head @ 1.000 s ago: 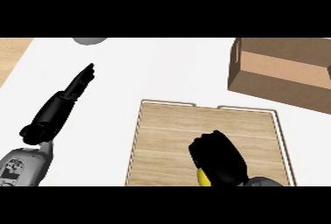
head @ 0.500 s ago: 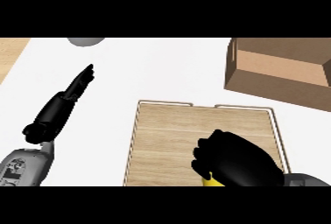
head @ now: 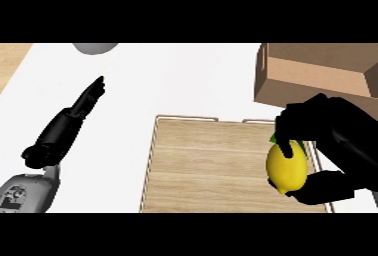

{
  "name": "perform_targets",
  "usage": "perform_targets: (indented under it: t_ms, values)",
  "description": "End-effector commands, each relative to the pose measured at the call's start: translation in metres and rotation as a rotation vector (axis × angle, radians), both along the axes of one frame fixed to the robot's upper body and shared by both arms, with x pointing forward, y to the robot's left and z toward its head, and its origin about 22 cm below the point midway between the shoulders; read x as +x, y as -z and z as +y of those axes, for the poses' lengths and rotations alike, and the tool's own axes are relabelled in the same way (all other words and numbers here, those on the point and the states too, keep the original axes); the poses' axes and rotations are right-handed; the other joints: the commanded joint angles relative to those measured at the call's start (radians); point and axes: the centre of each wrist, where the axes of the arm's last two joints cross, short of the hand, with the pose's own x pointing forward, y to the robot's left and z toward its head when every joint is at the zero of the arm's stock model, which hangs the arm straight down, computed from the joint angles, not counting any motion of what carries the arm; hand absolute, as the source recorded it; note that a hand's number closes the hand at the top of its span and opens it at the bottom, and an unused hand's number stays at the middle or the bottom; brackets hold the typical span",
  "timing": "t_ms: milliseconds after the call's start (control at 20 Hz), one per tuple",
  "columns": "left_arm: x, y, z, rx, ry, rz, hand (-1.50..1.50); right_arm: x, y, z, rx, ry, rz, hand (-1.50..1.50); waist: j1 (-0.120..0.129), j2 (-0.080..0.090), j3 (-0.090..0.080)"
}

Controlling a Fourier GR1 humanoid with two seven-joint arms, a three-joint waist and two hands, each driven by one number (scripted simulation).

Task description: Pick the lemon from the tray and place it in the cardboard box

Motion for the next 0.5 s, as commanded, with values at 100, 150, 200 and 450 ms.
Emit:
perform_targets:
  t_ms: [100,150,200,450]
  values:
    - [0.007,0.001,0.008,0.014,0.004,0.006,0.0,0.038,-0.04,-0.051,0.19,0.244,0.027,1.5,0.007,0.004,-0.001]
    - [0.003,-0.008,-0.005,0.024,0.028,-0.005,0.0,0.056,-0.025,-0.035,0.182,0.27,0.046,1.5,0.025,0.004,0.0]
    - [0.01,-0.002,-0.01,-0.006,0.015,0.006,0.0,0.059,-0.041,-0.045,0.193,0.295,0.041,1.5,0.017,0.004,-0.001]
    - [0.002,-0.001,-0.013,0.001,0.02,0.006,0.0,0.099,-0.046,-0.079,0.228,0.401,0.073,1.5,0.025,0.004,0.0]
